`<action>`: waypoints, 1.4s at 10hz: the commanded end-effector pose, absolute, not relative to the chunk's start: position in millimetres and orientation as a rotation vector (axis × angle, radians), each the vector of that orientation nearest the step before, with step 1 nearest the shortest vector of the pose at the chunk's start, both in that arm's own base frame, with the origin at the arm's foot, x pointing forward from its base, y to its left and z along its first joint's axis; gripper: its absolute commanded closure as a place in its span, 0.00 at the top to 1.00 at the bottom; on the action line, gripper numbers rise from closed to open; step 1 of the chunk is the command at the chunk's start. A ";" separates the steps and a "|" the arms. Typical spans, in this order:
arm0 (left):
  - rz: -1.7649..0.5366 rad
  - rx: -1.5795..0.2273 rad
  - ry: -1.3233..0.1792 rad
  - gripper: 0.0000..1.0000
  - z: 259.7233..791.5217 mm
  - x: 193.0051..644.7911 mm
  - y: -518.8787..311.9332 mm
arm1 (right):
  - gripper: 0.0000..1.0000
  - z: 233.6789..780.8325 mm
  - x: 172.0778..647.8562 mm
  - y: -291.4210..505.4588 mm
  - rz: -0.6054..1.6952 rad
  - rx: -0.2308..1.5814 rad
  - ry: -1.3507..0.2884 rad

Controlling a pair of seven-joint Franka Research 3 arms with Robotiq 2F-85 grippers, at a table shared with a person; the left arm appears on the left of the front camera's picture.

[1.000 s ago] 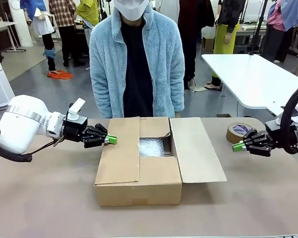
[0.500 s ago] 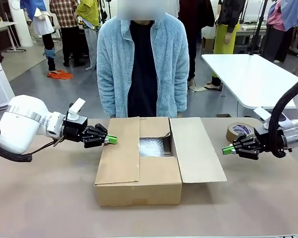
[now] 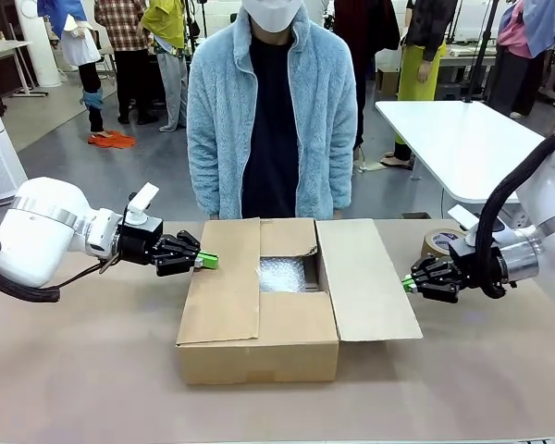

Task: Wrap the clocks to prevent damage.
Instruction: Push the left (or right) flap of the Package Box to close it.

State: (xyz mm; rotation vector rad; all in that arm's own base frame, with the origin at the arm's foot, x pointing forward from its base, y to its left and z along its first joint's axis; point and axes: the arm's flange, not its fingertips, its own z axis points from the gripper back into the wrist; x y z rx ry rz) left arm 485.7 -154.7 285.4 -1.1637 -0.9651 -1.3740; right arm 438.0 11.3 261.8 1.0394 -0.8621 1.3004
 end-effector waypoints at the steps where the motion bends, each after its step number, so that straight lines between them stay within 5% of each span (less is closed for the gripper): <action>1: -1.361 -1.156 -0.967 0.00 282.6 485.9 -158.8 | 0.01 258.4 441.1 20.5 1.269 1.107 -0.923; 6: -1.361 -1.156 -0.967 0.00 282.6 485.9 -158.8 | 0.01 272.3 430.2 45.5 1.114 1.447 -1.076; 14: -1.361 -1.156 -0.967 0.00 282.6 485.9 -158.8 | 0.01 264.4 459.3 115.2 1.163 1.388 -1.065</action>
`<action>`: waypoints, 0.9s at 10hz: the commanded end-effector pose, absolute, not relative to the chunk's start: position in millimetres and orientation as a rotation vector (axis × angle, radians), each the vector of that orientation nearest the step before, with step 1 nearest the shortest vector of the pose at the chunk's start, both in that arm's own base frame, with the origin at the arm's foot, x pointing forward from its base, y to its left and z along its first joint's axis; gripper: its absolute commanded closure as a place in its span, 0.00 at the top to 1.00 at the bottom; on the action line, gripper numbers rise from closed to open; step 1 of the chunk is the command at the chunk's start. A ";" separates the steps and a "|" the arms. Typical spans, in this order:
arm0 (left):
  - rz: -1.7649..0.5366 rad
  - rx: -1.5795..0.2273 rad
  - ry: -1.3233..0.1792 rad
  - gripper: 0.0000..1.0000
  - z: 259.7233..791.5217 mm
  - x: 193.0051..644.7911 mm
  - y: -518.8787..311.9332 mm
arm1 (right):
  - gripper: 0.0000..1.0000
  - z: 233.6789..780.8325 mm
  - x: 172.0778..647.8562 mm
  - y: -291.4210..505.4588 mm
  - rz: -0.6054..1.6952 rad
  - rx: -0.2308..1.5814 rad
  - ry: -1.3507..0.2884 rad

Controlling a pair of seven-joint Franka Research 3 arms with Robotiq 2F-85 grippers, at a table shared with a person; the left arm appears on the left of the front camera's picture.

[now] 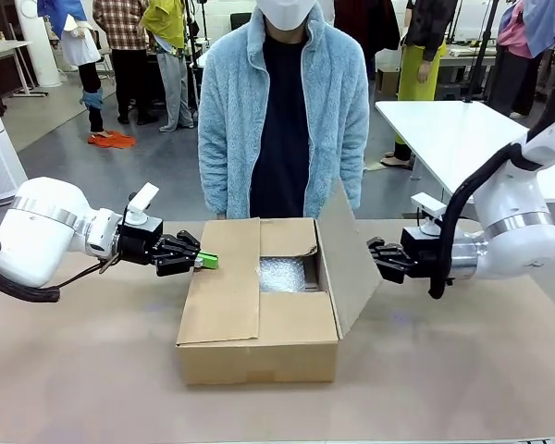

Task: Wrap the clocks to prevent damage.
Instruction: Push the left (or right) flap of the Package Box to close it.

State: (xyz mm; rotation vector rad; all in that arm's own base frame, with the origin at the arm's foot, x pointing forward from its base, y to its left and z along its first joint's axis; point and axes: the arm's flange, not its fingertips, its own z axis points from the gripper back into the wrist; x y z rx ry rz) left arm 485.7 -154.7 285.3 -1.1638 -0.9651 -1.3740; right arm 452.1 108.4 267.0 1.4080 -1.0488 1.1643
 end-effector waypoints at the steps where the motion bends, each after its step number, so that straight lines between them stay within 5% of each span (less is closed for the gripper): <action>1: -1.361 -1.156 -0.967 0.00 282.6 485.9 -158.8 | 0.01 264.2 461.9 121.0 1.169 1.385 -1.063; 9: -1.361 -1.156 -0.967 0.00 282.6 485.9 -158.8 | 0.01 244.6 470.7 170.0 1.226 1.363 -0.996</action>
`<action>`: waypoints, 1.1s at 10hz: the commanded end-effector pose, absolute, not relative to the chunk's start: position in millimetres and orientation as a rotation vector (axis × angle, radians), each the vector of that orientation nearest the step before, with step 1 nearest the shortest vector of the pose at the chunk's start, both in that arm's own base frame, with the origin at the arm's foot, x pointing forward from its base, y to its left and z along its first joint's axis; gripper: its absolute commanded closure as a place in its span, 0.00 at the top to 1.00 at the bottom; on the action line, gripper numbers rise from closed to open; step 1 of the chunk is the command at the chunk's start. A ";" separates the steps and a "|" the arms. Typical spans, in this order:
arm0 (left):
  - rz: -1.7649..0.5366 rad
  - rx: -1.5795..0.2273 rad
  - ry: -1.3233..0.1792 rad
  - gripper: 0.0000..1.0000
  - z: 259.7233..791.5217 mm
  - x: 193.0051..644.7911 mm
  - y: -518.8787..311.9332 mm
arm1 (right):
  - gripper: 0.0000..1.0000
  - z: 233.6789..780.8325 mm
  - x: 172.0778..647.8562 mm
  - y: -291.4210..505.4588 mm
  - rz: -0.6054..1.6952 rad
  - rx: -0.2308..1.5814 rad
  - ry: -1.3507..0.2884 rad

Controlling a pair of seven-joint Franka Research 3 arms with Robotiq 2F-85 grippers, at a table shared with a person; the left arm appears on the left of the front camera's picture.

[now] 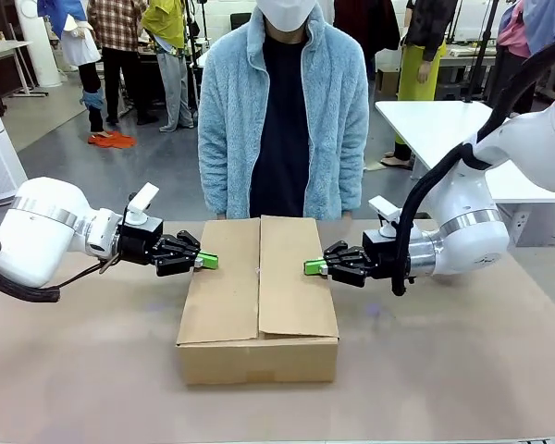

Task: Wrap the clocks to prevent damage.
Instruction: Push the left (or right) flap of the Package Box to close it.

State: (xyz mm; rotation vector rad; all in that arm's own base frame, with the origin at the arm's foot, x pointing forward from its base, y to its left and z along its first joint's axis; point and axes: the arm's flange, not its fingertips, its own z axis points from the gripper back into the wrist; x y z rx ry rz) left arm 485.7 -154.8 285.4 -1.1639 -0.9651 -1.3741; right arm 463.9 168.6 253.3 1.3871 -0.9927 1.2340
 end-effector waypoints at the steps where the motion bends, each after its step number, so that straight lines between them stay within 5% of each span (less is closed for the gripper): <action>1: -1.361 -1.156 -0.967 0.00 282.6 485.9 -158.8 | 0.01 235.5 467.1 164.1 1.225 1.356 -0.978; 11: -1.361 -1.156 -0.967 0.00 282.6 485.9 -158.8 | 0.01 247.5 466.0 161.1 1.216 1.397 -0.992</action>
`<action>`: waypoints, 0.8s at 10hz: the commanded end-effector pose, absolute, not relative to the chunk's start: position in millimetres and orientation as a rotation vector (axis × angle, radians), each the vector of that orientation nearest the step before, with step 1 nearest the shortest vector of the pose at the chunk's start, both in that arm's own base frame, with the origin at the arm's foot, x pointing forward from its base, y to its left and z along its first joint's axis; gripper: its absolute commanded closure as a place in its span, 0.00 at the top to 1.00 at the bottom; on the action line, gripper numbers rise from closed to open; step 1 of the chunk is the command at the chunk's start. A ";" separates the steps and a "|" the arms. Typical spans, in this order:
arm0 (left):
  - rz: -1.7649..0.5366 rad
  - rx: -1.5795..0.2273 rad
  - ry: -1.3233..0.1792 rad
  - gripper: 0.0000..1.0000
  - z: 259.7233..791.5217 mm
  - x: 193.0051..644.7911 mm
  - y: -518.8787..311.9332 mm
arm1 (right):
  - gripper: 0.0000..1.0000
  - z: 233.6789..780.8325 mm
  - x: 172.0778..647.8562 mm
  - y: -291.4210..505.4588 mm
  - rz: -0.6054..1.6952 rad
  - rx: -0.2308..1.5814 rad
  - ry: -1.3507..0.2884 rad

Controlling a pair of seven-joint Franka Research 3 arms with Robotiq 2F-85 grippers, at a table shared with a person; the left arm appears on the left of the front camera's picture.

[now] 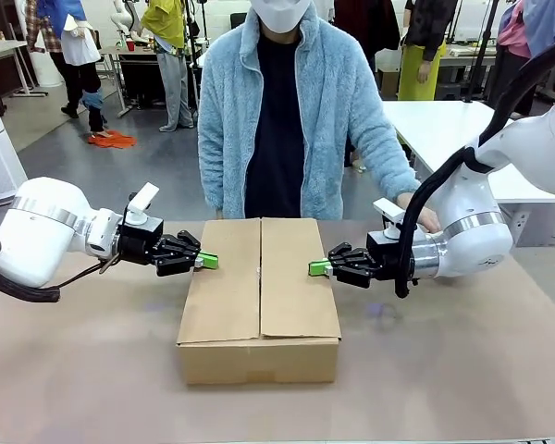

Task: Wrap the clocks to prevent damage.
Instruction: Push the left (or right) flap of the Package Box to close it, then after the human seals the box with tape, release both hands from the side flaps of the Package Box.

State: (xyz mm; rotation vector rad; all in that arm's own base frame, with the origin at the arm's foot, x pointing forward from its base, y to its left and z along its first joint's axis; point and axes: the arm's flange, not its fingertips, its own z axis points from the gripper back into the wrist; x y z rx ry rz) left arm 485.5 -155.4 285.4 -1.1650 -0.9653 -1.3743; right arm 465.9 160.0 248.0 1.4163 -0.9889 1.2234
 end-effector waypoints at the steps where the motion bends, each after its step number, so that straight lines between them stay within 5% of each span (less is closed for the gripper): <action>1: -1.361 -1.156 -0.967 0.00 282.6 485.9 -158.8 | 0.01 247.5 466.0 161.1 1.216 1.397 -0.992; 8: -1.361 -1.156 -0.967 0.00 282.6 485.9 -158.8 | 0.01 247.5 466.0 161.1 1.216 1.397 -0.992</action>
